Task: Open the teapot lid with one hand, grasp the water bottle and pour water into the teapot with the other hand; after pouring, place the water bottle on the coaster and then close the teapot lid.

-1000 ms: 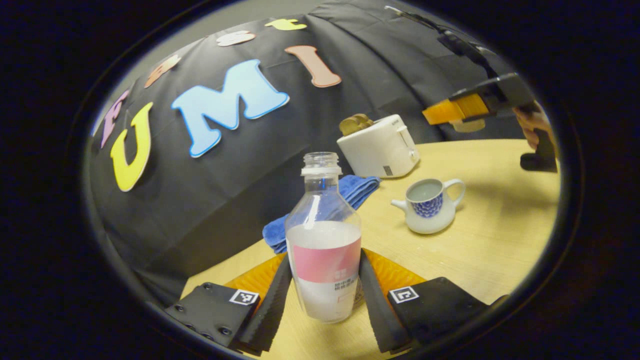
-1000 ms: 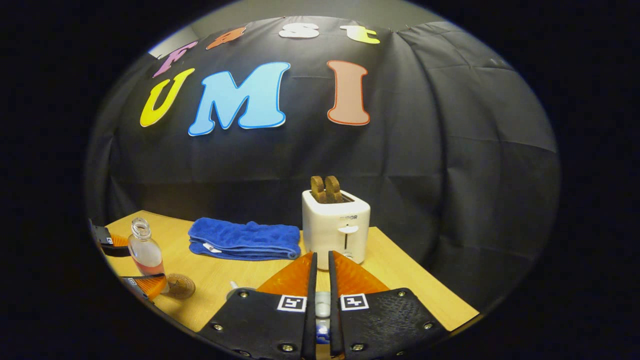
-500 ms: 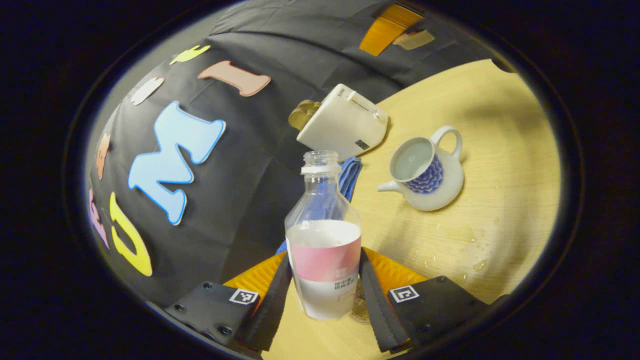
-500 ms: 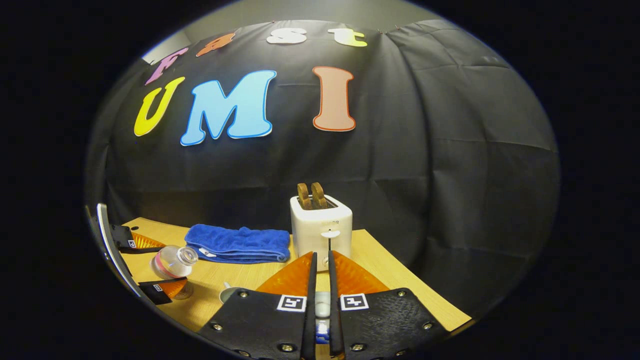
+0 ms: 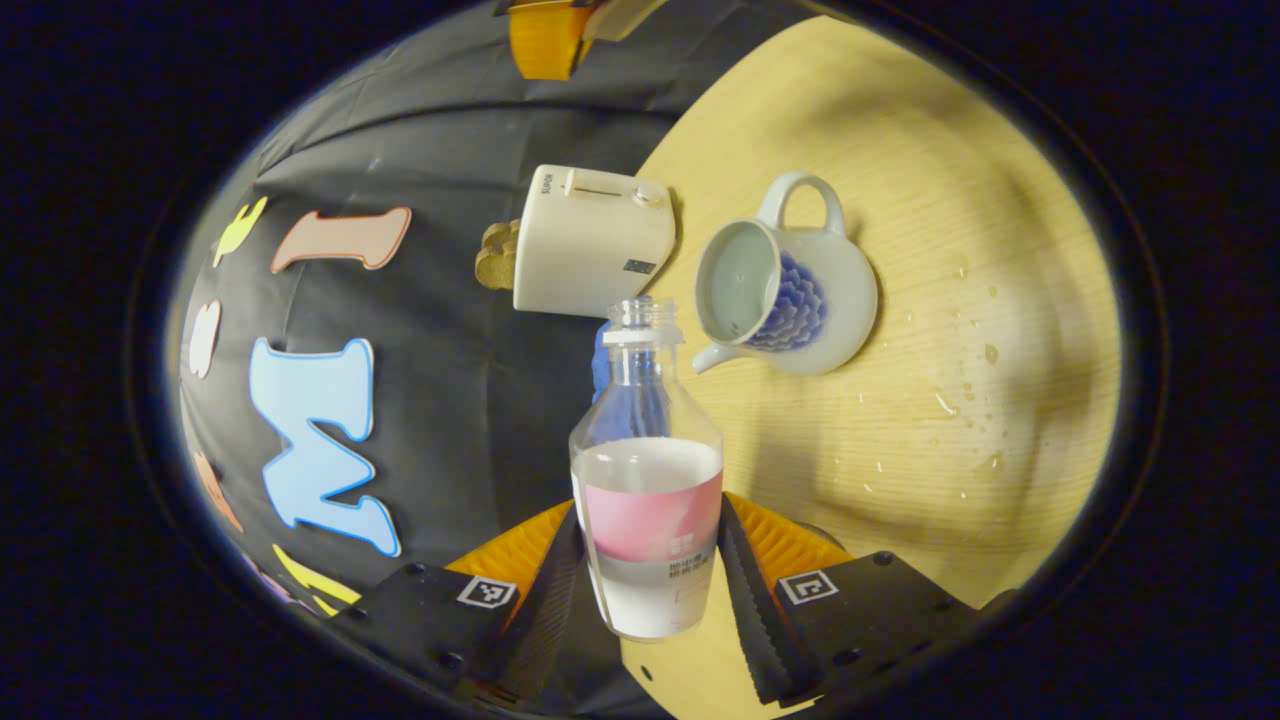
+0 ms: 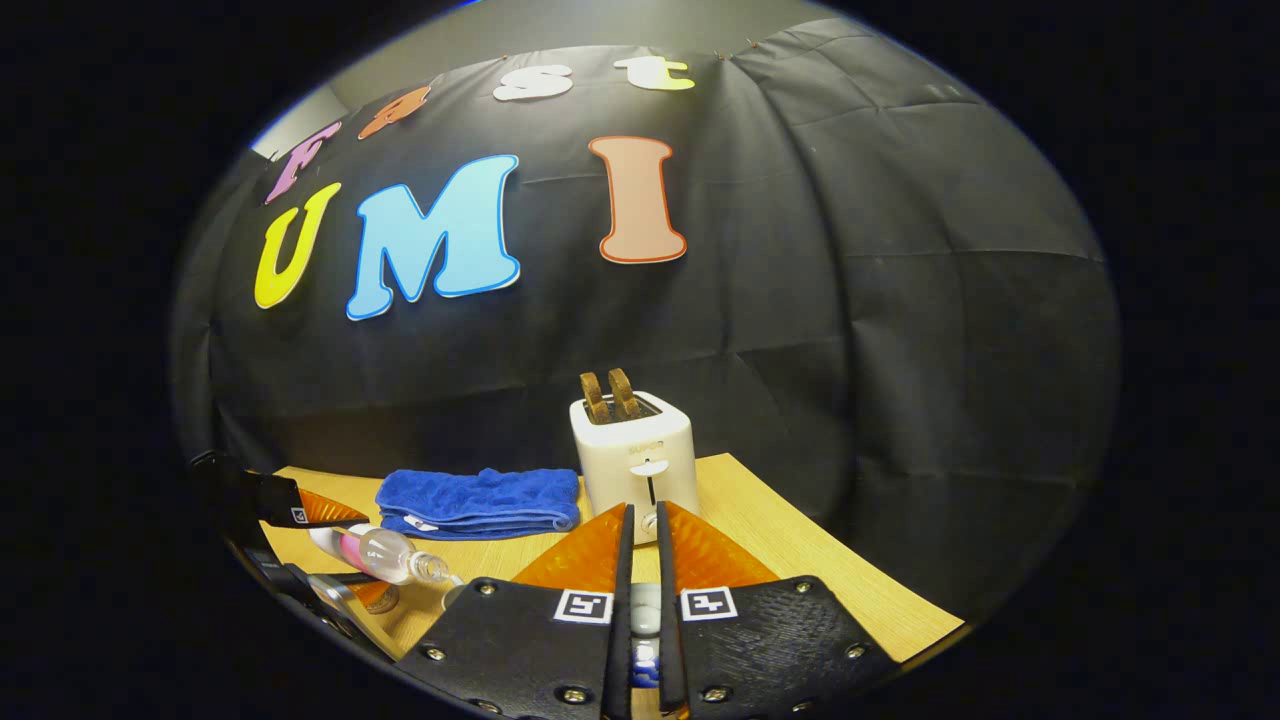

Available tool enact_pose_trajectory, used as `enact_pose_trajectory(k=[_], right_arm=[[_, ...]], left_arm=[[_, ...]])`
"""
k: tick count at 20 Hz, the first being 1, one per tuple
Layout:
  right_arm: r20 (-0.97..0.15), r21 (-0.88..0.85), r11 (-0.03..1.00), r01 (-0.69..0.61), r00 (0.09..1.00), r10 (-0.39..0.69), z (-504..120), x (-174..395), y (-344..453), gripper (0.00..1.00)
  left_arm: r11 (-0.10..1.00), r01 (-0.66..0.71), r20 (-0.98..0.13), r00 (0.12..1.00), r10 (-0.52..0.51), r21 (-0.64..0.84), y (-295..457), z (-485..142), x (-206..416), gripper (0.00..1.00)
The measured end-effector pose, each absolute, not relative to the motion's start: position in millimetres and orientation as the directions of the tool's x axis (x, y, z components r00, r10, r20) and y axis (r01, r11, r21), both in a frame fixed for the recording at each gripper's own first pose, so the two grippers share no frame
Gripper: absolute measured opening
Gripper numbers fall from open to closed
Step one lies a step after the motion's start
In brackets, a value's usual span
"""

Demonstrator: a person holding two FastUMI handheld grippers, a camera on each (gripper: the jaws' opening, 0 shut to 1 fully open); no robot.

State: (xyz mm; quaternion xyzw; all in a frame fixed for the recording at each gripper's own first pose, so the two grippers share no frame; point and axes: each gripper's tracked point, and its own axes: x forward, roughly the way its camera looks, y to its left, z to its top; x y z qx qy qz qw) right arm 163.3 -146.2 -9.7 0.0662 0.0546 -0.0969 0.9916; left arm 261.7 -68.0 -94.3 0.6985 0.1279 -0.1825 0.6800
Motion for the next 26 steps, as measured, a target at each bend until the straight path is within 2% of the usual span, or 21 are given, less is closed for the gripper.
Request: enact_pose_trajectory(k=[4, 10, 14, 26], right_arm=[[-0.122, 0.152, 0.970, 0.192, 0.977, -0.175, -12, 165, -146, 0.10], [-0.112, 0.137, 0.974, 0.181, 0.980, -0.166, -9, 166, -141, 0.10], [-0.107, 0.152, 0.973, 0.174, 0.982, -0.158, -7, 165, -141, 0.10], [-0.095, 0.162, 0.975, 0.152, 0.986, -0.138, -4, 164, -136, 0.10]], left_arm=[[-0.203, 0.414, -0.430, 0.902, -0.041, 0.888, -76, -85, 263, 0.86], [-0.357, 0.416, -0.451, 0.892, -0.018, 0.836, -92, -80, 256, 0.86], [-0.434, 0.381, -0.430, 0.903, -0.017, 0.817, -101, -69, 259, 0.86], [-0.573, 0.355, -0.404, 0.914, 0.046, 0.738, -92, -51, 262, 0.86]])
